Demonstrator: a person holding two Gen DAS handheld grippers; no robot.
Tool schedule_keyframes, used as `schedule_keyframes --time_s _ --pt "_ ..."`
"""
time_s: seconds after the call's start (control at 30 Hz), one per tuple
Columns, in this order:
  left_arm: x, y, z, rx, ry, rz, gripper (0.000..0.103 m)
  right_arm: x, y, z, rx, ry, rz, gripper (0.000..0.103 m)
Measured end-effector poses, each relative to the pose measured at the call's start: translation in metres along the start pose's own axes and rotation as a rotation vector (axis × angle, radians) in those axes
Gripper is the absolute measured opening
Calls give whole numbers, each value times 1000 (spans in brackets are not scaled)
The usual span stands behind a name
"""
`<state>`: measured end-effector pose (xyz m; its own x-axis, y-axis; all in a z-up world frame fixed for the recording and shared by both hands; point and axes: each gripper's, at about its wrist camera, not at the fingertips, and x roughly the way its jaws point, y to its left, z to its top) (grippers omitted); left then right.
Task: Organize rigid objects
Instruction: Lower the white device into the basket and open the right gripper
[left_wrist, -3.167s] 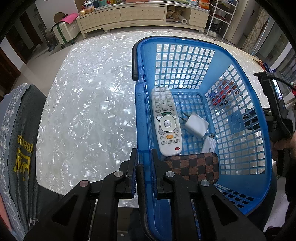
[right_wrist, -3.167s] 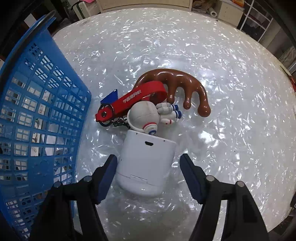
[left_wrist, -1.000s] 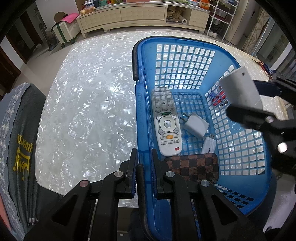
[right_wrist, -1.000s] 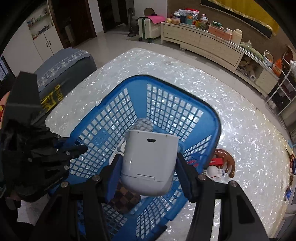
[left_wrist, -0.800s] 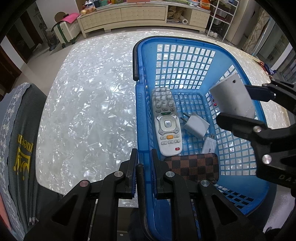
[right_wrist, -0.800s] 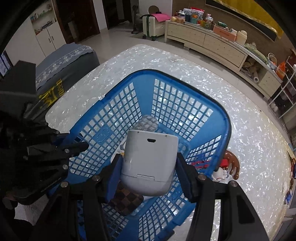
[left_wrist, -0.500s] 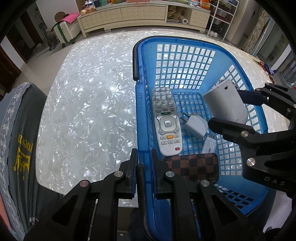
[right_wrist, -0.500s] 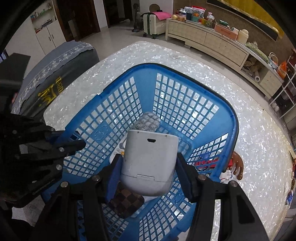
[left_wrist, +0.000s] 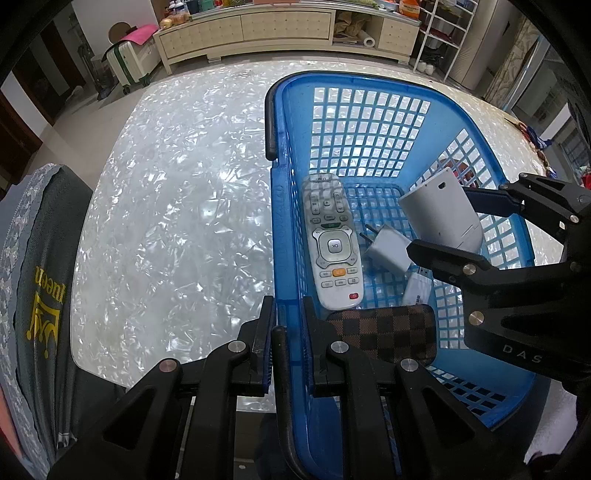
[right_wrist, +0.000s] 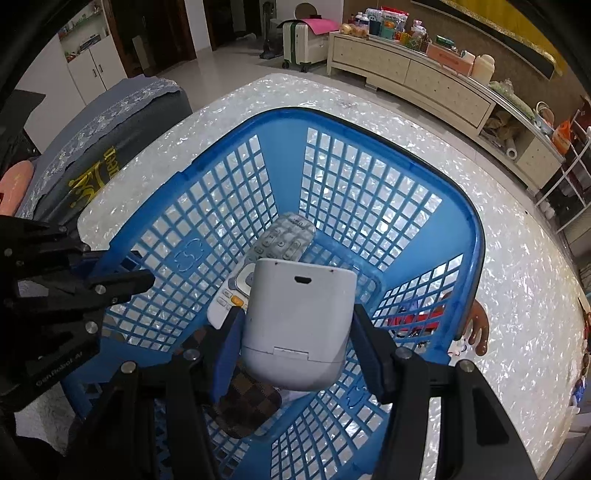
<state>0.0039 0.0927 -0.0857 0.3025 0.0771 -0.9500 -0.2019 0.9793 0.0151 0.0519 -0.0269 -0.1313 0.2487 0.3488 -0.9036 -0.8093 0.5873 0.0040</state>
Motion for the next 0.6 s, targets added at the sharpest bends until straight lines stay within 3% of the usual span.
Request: schedule_keyframes --time_s 0.43,0.5,0.6 --pt "0 0 0 -1 0 -1 15 0 0 -1 -1 -12 3 57" --pt "0 0 0 1 0 1 15 -1 0 -1 2 -18 15 75" --pt "0 0 0 -2 -1 -3 15 -3 2 1 7 -12 63 95"
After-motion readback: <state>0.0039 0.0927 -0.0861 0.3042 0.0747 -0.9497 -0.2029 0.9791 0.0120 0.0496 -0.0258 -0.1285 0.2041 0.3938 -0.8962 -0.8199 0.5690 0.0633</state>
